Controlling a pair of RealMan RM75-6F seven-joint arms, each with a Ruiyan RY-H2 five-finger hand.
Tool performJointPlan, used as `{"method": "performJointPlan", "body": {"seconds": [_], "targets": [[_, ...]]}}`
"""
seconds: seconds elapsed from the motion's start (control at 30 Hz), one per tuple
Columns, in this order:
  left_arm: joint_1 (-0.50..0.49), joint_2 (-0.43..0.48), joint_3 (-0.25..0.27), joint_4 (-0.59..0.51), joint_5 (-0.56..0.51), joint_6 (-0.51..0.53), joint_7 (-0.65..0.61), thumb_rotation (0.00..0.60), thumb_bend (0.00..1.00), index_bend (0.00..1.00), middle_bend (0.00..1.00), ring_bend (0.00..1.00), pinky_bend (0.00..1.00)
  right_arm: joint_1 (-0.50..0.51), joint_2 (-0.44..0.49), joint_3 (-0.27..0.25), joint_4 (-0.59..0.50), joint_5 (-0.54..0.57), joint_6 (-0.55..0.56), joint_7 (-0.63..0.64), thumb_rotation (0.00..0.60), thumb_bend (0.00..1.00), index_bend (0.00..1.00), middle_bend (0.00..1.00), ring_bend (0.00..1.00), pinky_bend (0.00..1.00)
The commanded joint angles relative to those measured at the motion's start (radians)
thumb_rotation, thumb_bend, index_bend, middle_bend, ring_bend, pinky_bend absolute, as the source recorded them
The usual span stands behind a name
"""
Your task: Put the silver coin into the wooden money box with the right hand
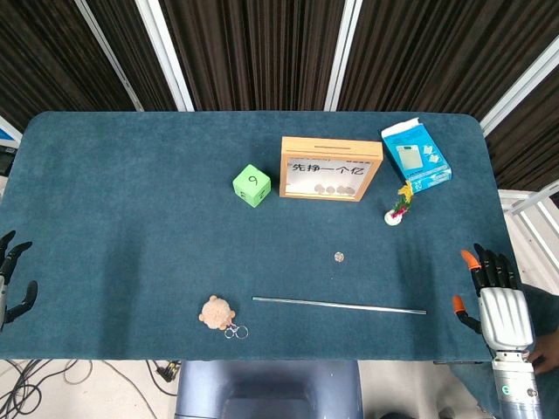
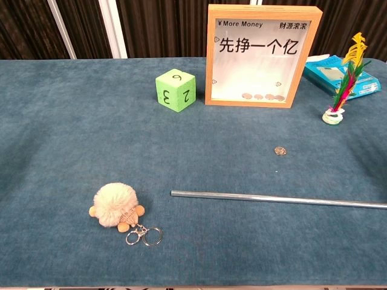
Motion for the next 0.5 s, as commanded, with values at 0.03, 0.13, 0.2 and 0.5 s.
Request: {"method": "performJointPlan", "body": {"seconds": [0.03, 0.13, 0.2, 0.5], "targets": [[0.000, 0.000, 0.000, 0.000, 0.000, 0.000, 0.000, 0.600, 0.44, 0.18, 0.01, 0.00, 0.09, 0.000, 0.000, 0.000, 0.000, 0.000, 0.000, 0.000, 0.600, 0.45, 0.14, 0.03, 0.00, 0.00], [0.000, 0.000, 0.000, 0.000, 0.001, 0.000, 0.000, 0.600, 0.44, 0.18, 0.01, 0.00, 0.09, 0.000, 0.000, -0.001, 0.002, 0.000, -0.001, 0.001, 0.600, 0.45, 0.15, 0.03, 0.00, 0.00], [0.001, 0.000, 0.000, 0.000, 0.001, 0.001, 0.001, 0.600, 0.44, 0.18, 0.01, 0.00, 0.09, 0.000, 0.000, -0.001, 0.002, 0.000, -0.001, 0.002, 0.600, 0.45, 0.15, 0.03, 0.00, 0.00], [0.000, 0.000, 0.000, -0.001, 0.000, 0.000, 0.001, 0.600, 0.44, 0.18, 0.01, 0.00, 0.09, -0.006, 0.002, 0.001, 0.001, -0.002, 0.011, 0.018, 0.600, 0.45, 0.15, 0.03, 0.00, 0.00]]}}
